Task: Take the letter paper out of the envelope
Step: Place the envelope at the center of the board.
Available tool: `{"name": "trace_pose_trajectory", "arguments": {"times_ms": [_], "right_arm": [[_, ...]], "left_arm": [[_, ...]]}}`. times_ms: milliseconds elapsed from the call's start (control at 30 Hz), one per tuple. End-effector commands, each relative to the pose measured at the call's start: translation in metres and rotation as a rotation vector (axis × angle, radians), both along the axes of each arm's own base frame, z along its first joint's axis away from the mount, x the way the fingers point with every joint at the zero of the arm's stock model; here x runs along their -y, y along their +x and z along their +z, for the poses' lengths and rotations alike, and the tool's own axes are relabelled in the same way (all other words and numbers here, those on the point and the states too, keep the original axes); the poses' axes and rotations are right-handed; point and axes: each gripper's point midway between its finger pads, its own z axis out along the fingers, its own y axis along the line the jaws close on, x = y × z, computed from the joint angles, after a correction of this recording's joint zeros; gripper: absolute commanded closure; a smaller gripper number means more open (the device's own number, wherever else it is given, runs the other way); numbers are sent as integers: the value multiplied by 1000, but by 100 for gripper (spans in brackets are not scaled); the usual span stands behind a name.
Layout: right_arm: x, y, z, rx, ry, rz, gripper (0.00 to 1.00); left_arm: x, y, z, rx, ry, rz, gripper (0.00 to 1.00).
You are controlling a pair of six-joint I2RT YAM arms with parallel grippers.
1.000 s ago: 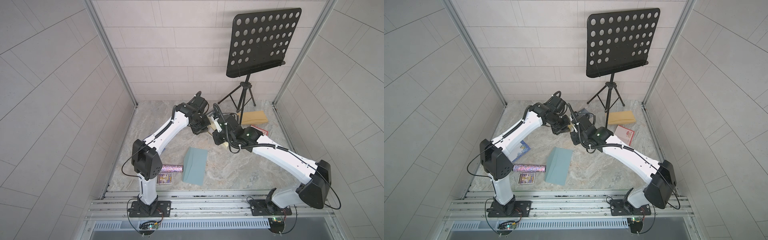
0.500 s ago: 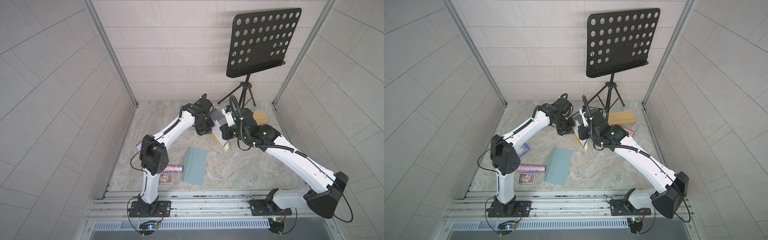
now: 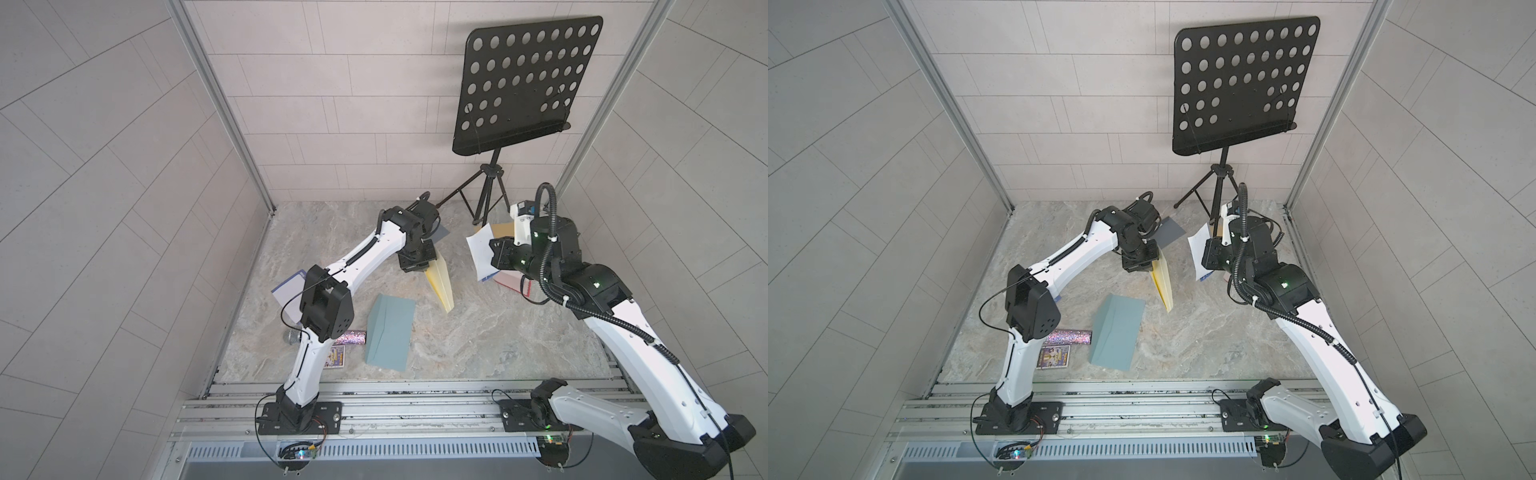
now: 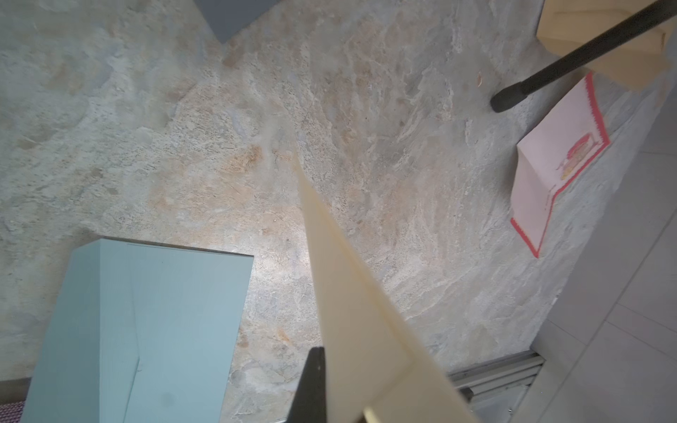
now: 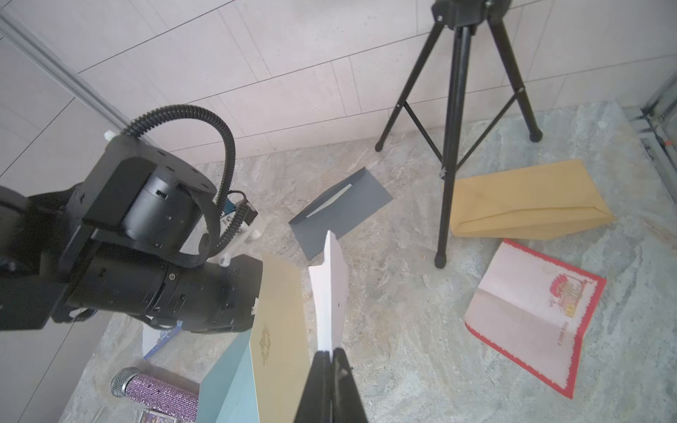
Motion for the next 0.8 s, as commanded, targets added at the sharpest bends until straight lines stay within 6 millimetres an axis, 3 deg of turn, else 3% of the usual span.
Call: {"name": "trace_pose_trajectory", "arguments": {"times_ms": [0,267,500,567,767], "right_arm": [[4,-3,-20,-73,100,-50,100],[19,-18,-29,-93,134,-96,100],[36,-39,-42,-123,101,-140,100],[41,-47,-45,-132,77,-149,100],[52,-63,-65,-193,22,-164,100]], "left_arm": [[-1,-13,-12,32,157,-102,100],[13,-12,-23,177,415,-259,100],[47,-20,-52,148,343,-281,99],[62,-20,-56,148,285,-286,84],[81,-18,-54,153,197,-277,56]]}}
